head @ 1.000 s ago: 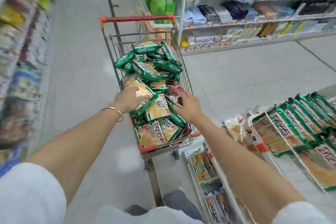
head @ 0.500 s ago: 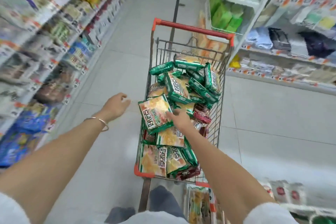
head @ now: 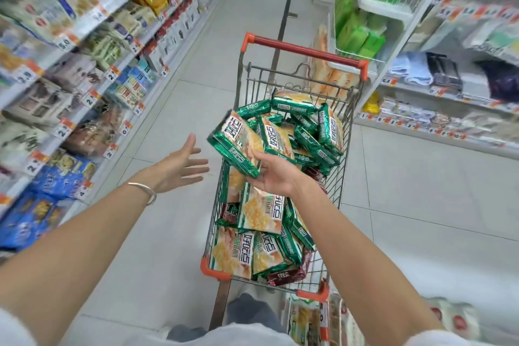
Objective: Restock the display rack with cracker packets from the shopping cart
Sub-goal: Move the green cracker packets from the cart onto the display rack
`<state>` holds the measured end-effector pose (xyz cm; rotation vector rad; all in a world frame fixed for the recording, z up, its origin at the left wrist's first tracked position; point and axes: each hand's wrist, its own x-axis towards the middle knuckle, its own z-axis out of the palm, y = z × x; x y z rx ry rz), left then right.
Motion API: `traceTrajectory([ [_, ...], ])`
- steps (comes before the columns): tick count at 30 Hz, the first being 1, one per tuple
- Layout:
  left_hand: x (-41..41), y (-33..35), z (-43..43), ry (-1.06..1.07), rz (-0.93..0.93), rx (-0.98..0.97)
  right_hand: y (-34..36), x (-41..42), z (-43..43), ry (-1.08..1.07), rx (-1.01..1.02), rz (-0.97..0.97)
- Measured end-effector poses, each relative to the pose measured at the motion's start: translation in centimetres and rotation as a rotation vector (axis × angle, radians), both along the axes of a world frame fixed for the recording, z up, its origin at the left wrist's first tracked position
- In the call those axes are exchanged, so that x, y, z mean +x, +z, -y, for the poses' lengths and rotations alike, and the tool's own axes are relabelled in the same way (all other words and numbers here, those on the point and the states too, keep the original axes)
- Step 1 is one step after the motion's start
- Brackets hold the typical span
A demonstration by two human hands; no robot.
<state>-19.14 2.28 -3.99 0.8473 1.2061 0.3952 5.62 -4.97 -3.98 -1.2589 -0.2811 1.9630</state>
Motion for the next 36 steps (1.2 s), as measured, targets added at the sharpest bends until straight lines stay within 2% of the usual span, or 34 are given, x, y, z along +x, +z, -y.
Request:
traceTrajectory([
  [2, 2.2, 1.2, -0.1, -0.027, 0.141, -0.01, 0.8, -0.9, -0.3, -0.072, 0.051, 0.0],
  [4, 4.7, 2.2, -0.1, -0.071, 0.186, 0.019, 1.3, -1.8, -0.6, -0.055, 0.083, 0.065],
  [8, 7.7, 1.9, -1.1, 0.188, 0.189, 0.082, 1.6, -0.4, -0.4, 0.084, 0.117, 0.24],
  [10, 7.4, 1.4, -1.9, 0.266, 0.178, 0.088, 1.4, 1.5, -0.4, 0.079, 0.136, 0.522],
  [13, 6.1, 0.5, -3.0, 0.36, 0.06, 0.124, -0.9, 4.6, -0.8, -0.111, 0.144, 1.129],
  [14, 5.7, 0.2, -3.2, 0.394, 0.029, 0.134, -1.8, 5.4, -1.2, -0.071, 0.18, 1.283],
  [16, 5.2, 0.3, -2.9, 0.417, 0.027, 0.137, -4.1, 6.3, -1.8, 0.191, 0.215, 1.448],
  [18, 4.8, 0.0, -2.4, 0.412, 0.051, 0.069, -5.7, 6.3, -2.3, 0.424, 0.183, 1.51],
  [20, 4.3, -0.3, -2.0, 0.385, 0.056, 0.038, -7.0, 6.1, -2.9, 0.514, 0.218, 1.549],
  [23, 4.3, -0.6, -1.7, 0.366, 0.031, 0.035, -7.1, 6.1, -4.1, 0.411, 0.34, 1.578],
  [26, 5.2, 1.1, -0.8, 0.366, 0.028, 0.067, -4.4, 5.7, -4.9, 0.299, 0.437, 1.638],
  [30, 6.8, 1.2, -0.8, 0.414, 0.004, 0.093, 0.7, 3.2, -4.5, 0.079, 0.59, 1.553],
  [32, 8.0, -0.4, -1.6, 0.403, -0.01, 0.078, 2.3, 1.2, -4.0, 0.106, 0.65, 1.524],
  [36, 9.9, -1.9, -2.7, 0.382, 0.089, 0.075, 2.1, -1.4, -2.6, 0.147, 0.696, 1.542],
])
